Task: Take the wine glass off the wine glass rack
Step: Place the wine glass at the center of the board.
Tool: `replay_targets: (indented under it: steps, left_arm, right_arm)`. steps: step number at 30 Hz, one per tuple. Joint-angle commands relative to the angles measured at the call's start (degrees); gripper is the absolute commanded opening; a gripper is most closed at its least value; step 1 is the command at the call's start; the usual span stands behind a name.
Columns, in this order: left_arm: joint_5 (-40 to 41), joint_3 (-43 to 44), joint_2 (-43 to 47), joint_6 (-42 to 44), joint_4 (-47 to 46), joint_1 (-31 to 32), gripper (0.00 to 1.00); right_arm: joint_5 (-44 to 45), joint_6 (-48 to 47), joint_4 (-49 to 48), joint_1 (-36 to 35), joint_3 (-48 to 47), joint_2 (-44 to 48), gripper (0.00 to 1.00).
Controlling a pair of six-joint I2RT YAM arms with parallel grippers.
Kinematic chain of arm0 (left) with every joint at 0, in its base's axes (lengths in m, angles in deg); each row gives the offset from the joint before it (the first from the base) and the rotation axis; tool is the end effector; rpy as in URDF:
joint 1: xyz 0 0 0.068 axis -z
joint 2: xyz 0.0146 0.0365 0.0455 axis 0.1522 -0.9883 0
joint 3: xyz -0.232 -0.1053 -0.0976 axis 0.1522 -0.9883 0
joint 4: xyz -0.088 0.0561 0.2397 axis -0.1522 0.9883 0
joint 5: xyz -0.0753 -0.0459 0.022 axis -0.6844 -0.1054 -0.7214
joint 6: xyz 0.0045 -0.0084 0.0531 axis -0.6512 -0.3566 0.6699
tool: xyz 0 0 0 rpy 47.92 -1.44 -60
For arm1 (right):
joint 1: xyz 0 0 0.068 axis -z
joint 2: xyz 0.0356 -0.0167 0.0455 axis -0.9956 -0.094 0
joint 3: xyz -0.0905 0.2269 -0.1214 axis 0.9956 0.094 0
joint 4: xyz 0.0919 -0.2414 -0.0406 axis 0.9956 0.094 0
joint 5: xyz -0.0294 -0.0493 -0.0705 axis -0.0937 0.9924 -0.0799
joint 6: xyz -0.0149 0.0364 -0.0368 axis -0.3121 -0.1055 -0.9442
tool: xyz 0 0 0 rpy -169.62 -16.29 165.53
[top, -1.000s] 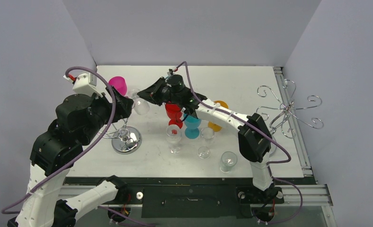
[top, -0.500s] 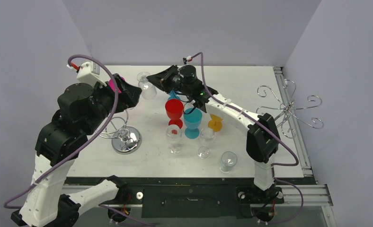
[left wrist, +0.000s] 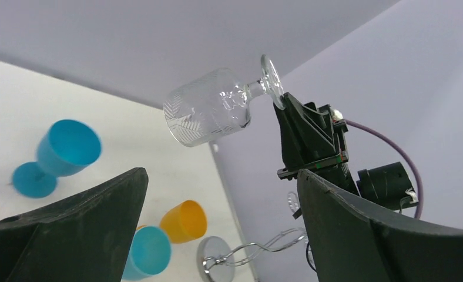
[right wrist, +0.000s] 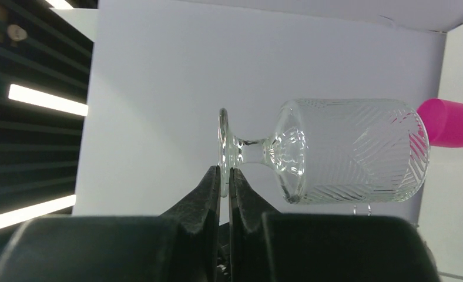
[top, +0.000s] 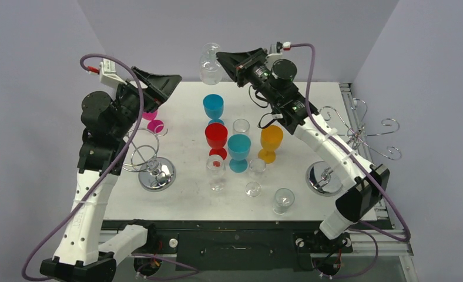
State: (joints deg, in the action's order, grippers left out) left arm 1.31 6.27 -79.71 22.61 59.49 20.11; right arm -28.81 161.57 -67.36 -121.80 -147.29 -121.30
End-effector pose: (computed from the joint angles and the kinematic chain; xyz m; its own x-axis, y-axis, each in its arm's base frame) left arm 0.1906 -0.0466 0.4871 -0.2939 -0.7207 -0.6279 0.3020 0.5532 -0.7764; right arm 0.3049 0.2392 0.4646 -0.7320 0.6802 -0.0383 -0.1203 -0.0738 0.9900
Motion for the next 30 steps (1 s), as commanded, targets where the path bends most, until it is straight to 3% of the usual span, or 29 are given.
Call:
replay_targets:
  steps: [1, 9, 17, 30]
  left_arm:
    - [-10.37, -4.53, -0.12, -11.78, -26.31, -1.11, 0.96]
    - [-11.11, -11.64, -4.84, -21.38, -49.08, 1.60, 0.96]
    - [-8.22, -12.51, -9.70, -20.82, -54.42, 8.86, 0.96]
    - [-6.11, -12.91, -15.92, -23.40, -61.34, 13.73, 0.96]
  right_arm:
    - [2.54, 2.54, -4.33, 1.41, -1.04, 6.80, 0.00]
    - [2.69, 6.36, -4.93, 2.00, -0.47, 11.10, 0.00]
    - [2.71, 8.56, -5.44, 2.03, 1.26, 14.22, 0.00]
    - [1.79, 11.59, -7.01, 2.89, 3.49, 16.60, 0.00]
